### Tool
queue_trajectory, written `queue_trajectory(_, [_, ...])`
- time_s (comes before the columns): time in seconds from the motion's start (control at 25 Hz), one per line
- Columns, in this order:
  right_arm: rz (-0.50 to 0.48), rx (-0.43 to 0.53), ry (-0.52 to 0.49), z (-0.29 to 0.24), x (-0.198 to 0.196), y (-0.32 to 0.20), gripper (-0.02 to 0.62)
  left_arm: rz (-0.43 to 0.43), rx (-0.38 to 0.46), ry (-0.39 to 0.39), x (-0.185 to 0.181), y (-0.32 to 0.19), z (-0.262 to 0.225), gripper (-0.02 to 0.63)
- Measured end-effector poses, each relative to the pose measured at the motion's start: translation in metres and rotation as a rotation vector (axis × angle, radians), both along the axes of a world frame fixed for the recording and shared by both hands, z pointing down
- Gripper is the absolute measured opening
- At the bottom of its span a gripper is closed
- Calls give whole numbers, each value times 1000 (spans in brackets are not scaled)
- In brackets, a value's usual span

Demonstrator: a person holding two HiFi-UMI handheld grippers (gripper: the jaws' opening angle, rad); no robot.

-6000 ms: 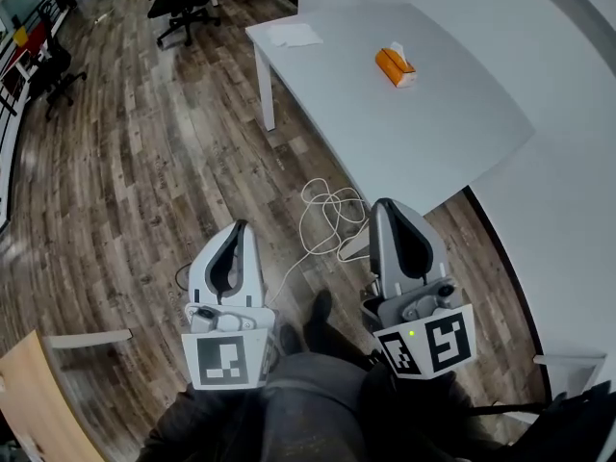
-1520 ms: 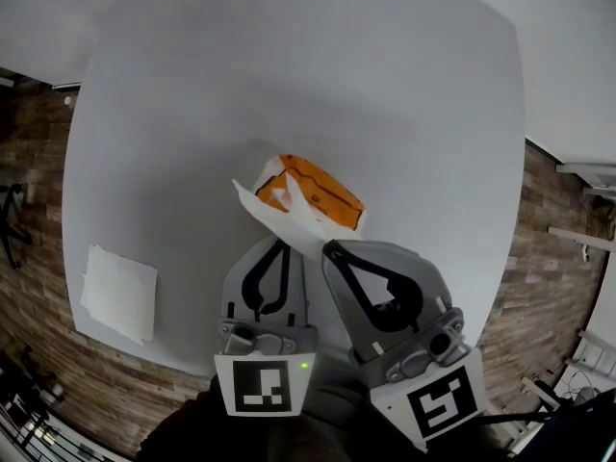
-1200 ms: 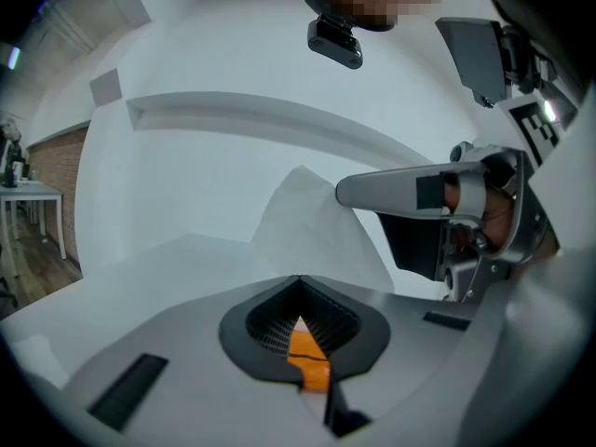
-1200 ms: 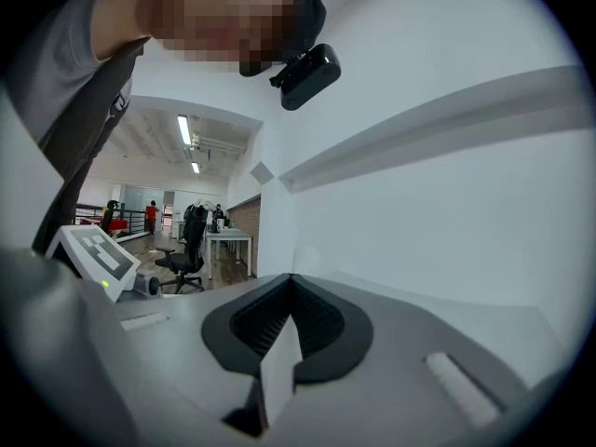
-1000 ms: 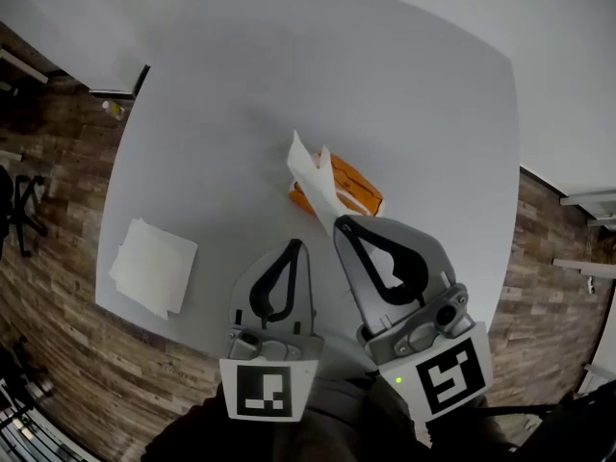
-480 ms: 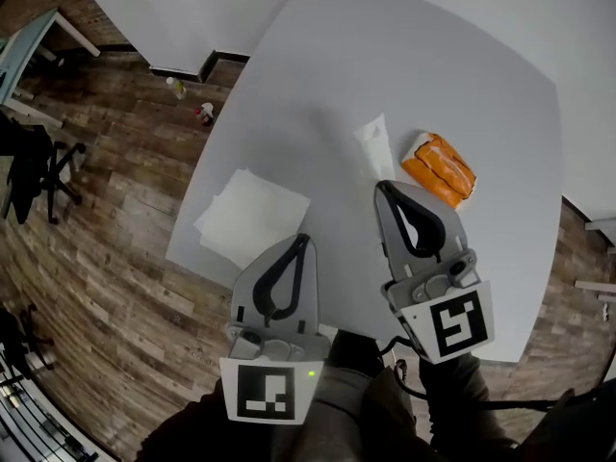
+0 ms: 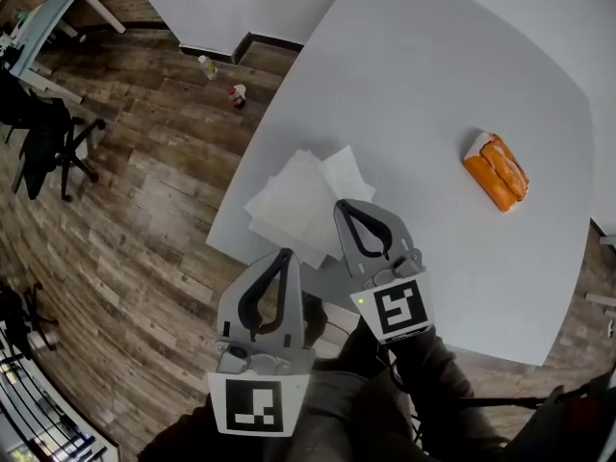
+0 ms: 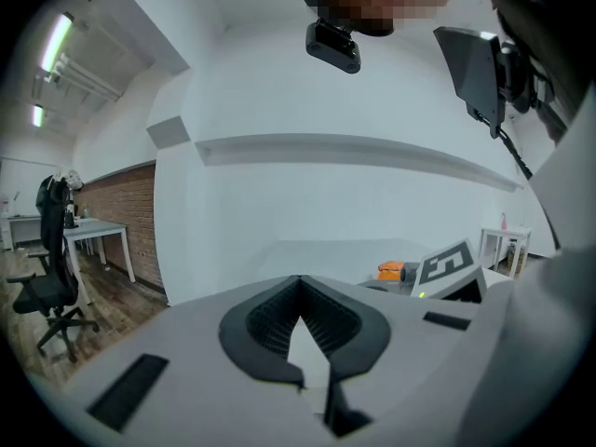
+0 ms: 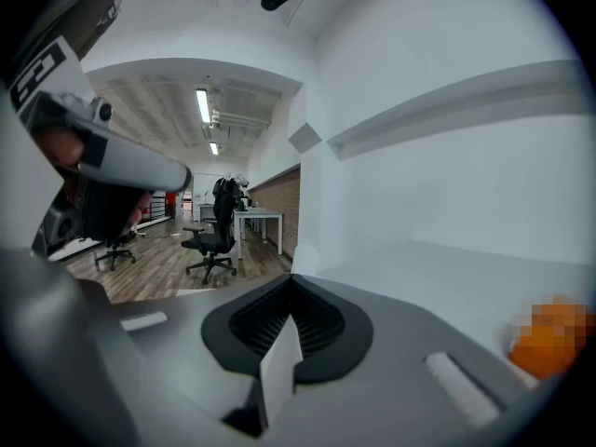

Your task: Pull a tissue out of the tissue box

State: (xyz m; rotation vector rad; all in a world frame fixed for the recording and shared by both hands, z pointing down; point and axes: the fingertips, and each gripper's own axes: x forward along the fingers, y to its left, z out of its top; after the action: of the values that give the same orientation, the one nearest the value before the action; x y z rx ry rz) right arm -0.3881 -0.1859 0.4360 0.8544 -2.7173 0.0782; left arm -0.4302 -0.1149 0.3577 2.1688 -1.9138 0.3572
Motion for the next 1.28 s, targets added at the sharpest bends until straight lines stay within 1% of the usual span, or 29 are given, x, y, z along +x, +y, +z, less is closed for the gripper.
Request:
queue_trajectory(0.08, [-13,-35,14,22,-16,7,3,-9,-8,-4,-10,4,6,0])
queue_trajectory(0.2, [-45,-58,35,43,-35,15,7,-26,-13,7,-21,6,10,0])
queue_trajectory(0.32, [-91,-107,39,55,-46,26,58,-21,-10,20,-22,5,8,0])
queue_trajectory(0.4, [-107,-133,38,58,-46,33,90,-12,-10,26,-20,4,7,0])
queue_trajectory(0.64, [-128,-175,5,56,-31,49,143,13,-2,30,-3,3,5,0])
queue_trajectory(0.72, [-114,-174,-25,47,-21,53,146,16,11,30,6,6,0,0])
queue_trajectory(0.84, [-68,-156,-88,24,6,59,146,27,47,18,26,16,-13,0])
queue_trajectory(0.96, [-23,-127,-149,-10,46,76,144,39,81,17,57,33,-28,0])
queue_trajectory(1.08, [39,-155,-234,-53,102,106,143,63,112,30,97,54,-49,0])
queue_trajectory(1.16, [76,-163,-293,-86,142,130,140,86,146,21,127,69,-65,0])
queue_trajectory(1.24, [124,-150,-348,-118,184,151,123,98,195,13,156,82,-82,0])
queue_trajectory(1.28, [154,-141,-373,-133,205,160,101,103,212,19,171,88,-89,0])
